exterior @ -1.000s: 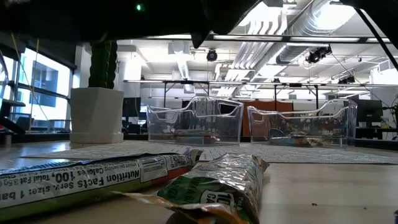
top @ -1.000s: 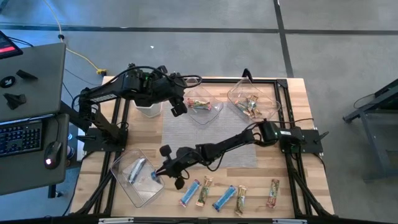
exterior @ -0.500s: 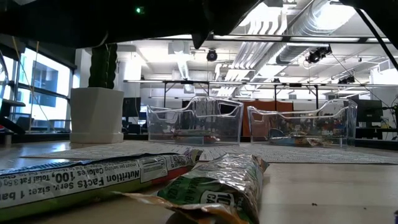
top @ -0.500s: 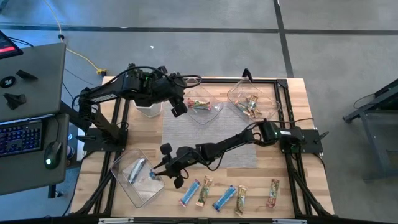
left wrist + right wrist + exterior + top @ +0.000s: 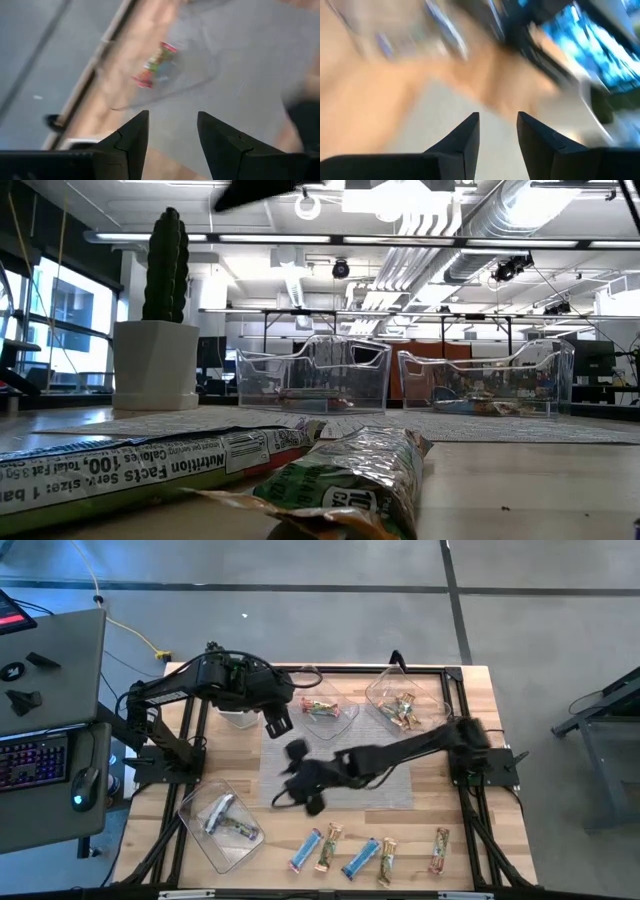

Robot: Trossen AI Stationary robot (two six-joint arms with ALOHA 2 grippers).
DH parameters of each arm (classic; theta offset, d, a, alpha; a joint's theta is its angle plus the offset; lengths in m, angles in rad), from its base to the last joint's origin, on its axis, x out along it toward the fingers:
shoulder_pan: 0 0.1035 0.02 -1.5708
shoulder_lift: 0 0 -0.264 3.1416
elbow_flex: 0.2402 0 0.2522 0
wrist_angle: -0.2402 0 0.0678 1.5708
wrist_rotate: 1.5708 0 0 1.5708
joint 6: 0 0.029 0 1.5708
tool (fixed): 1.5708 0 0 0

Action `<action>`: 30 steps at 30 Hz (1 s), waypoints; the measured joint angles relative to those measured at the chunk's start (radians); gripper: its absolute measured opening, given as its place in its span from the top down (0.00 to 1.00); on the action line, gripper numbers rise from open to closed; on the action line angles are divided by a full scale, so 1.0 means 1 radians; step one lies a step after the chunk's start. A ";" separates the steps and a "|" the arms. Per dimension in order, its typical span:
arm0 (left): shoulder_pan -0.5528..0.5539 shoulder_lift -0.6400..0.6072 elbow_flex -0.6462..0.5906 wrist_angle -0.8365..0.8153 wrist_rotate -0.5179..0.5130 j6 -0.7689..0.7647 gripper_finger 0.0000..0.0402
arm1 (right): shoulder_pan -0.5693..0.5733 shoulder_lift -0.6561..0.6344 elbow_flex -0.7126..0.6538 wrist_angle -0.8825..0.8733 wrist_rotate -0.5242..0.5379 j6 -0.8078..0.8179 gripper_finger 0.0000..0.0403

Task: Pick and place Granola Bars by type
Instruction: Put the red granola bar into the top left transparent bin

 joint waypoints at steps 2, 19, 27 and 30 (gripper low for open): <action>0.000 0.000 0.000 0.000 0.058 -0.027 0.60 | -0.001 -0.062 0.000 -0.182 0.099 0.026 0.72; -0.381 0.016 -0.376 0.299 0.224 -0.530 0.60 | -0.140 -0.660 -0.403 -0.752 0.303 0.627 0.74; -0.543 0.041 -0.802 1.131 0.231 -0.566 0.60 | -0.097 -0.965 -0.827 -0.361 0.236 0.650 0.74; -0.558 0.104 -0.854 1.267 0.257 -0.557 0.60 | -0.080 -1.048 -0.956 -0.195 0.203 0.592 0.74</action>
